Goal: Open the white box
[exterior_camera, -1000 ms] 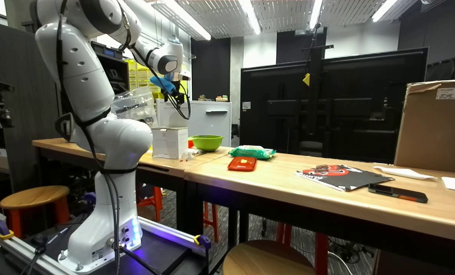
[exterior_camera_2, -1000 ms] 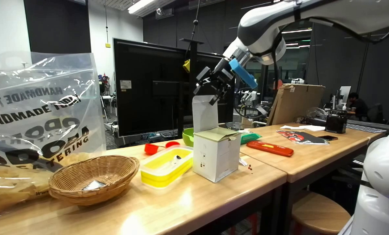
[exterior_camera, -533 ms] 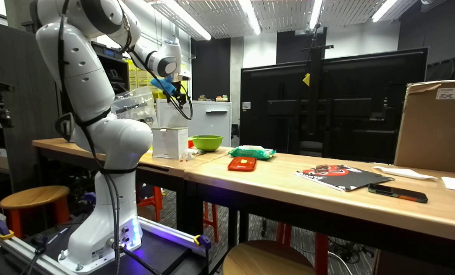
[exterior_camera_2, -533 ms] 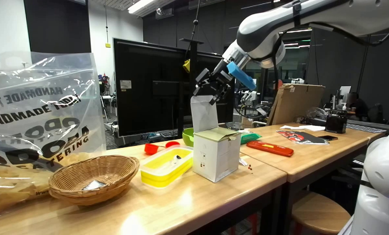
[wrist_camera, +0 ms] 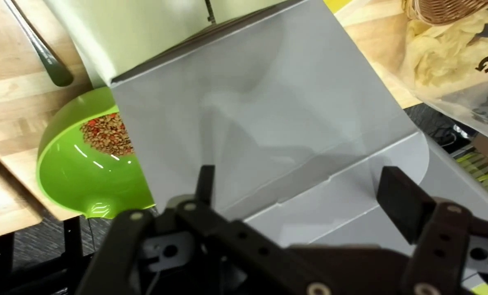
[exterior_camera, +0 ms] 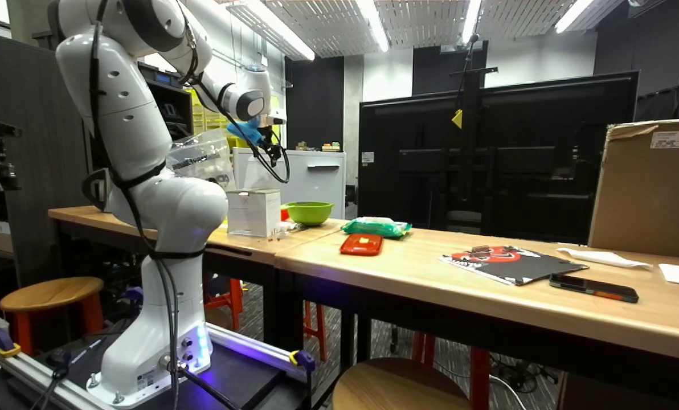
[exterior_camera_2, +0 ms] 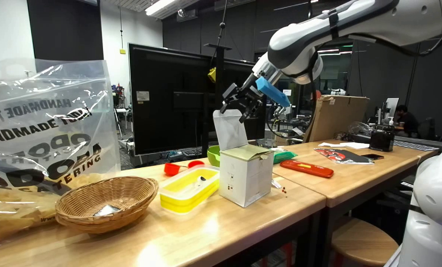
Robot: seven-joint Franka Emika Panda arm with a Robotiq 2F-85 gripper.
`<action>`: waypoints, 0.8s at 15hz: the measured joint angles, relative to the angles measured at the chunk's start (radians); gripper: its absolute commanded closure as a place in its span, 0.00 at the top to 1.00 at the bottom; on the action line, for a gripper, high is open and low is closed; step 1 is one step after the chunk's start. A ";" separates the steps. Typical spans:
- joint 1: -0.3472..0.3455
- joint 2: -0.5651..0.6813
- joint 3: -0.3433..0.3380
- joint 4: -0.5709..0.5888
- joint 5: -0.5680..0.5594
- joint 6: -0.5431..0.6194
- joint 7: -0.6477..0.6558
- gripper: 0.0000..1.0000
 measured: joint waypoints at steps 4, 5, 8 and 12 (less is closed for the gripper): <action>-0.002 0.021 -0.001 -0.008 -0.024 0.028 0.031 1.00; -0.002 0.028 -0.002 -0.008 -0.027 0.032 0.038 1.00; -0.004 0.052 -0.002 -0.008 -0.035 0.044 0.056 1.00; -0.006 0.087 -0.002 -0.003 -0.048 0.058 0.075 1.00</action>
